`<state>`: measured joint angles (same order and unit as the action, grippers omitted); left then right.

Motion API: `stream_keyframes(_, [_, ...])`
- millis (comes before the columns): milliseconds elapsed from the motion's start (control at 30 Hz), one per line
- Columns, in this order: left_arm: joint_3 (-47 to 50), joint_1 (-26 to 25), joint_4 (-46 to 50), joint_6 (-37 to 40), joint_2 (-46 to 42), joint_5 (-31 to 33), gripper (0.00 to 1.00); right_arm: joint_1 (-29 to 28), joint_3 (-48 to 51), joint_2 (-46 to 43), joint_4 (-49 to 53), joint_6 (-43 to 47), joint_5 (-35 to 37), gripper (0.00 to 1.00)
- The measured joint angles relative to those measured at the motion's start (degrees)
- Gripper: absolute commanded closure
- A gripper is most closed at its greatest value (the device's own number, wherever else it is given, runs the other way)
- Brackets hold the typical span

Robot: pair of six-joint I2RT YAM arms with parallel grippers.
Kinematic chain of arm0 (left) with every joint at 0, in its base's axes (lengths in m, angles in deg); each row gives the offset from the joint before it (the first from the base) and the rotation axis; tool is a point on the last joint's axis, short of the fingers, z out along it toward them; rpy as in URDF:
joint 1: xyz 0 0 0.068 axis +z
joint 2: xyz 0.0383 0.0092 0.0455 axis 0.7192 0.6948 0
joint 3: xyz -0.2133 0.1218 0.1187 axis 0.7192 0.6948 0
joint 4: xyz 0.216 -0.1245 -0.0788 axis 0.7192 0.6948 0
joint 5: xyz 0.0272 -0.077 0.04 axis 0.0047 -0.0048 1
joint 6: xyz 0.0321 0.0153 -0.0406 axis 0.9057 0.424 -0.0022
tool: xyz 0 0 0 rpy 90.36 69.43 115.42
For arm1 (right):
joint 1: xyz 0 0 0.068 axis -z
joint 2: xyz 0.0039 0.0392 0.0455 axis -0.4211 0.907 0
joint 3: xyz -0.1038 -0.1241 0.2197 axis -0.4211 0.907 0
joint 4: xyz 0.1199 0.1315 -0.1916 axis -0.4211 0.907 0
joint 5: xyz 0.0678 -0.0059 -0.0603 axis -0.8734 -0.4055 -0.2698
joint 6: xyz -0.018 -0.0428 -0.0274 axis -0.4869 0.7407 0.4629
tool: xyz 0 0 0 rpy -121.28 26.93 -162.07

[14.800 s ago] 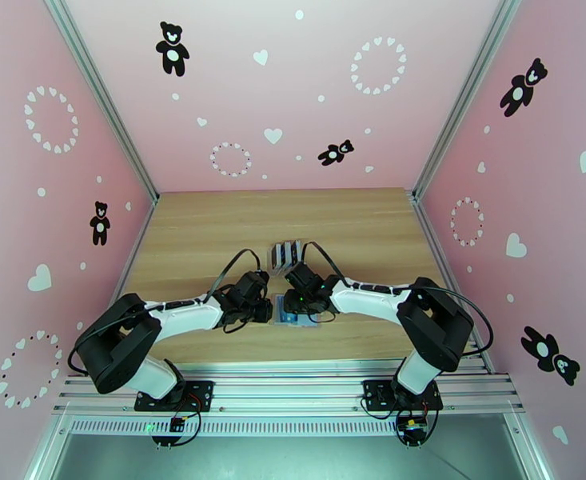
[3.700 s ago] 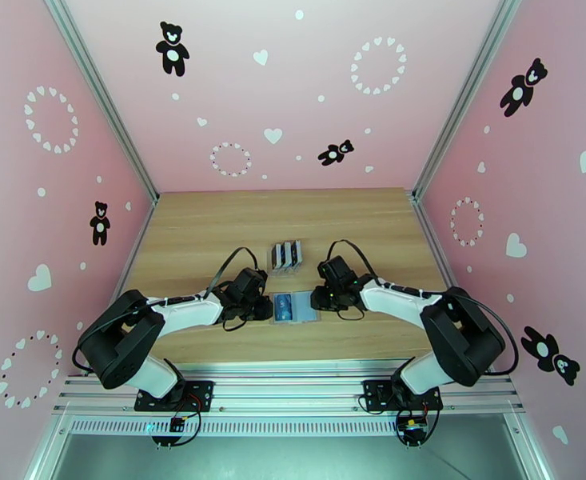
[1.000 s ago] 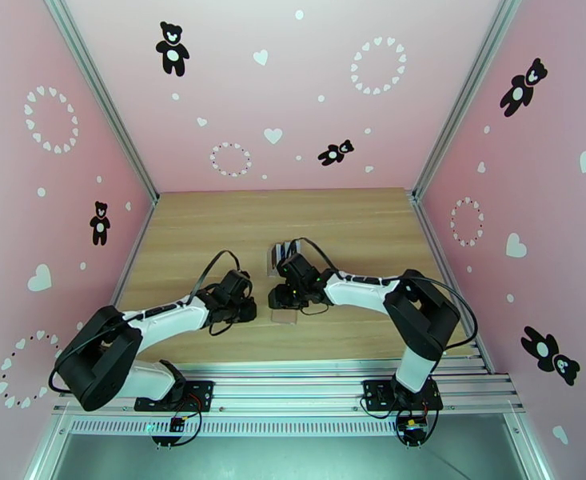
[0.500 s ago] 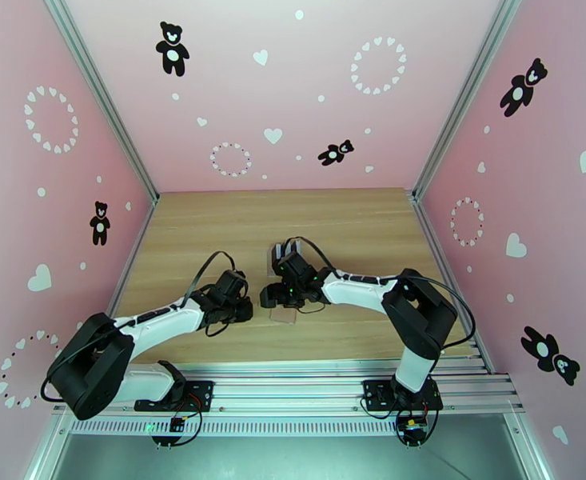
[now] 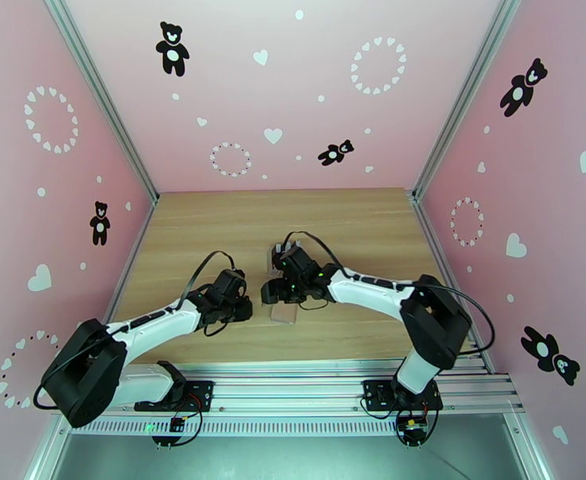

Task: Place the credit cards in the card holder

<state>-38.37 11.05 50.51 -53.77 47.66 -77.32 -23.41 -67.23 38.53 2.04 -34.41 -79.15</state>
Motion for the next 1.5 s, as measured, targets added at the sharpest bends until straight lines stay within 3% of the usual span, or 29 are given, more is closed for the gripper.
stream_keyframes(533, [-7.17, -4.28, -3.8, 2.03, 0.2, -4.92, 0.77, 5.38, 13.16, -10.25, 0.24, -1.38, 2.38, 0.47])
stream_keyframes(1033, [-10.05, -5.77, -10.27, 1.95, 9.77, -10.56, 0.65, 5.97, 17.94, -10.23, -5.84, -4.74, 1.68, 0.44])
stream_keyframes(1500, [-10.05, -5.77, -12.66, 1.84, 14.03, -11.5, 0.66, 5.97, 19.8, -7.45, -10.23, -6.67, 0.39, 0.51])
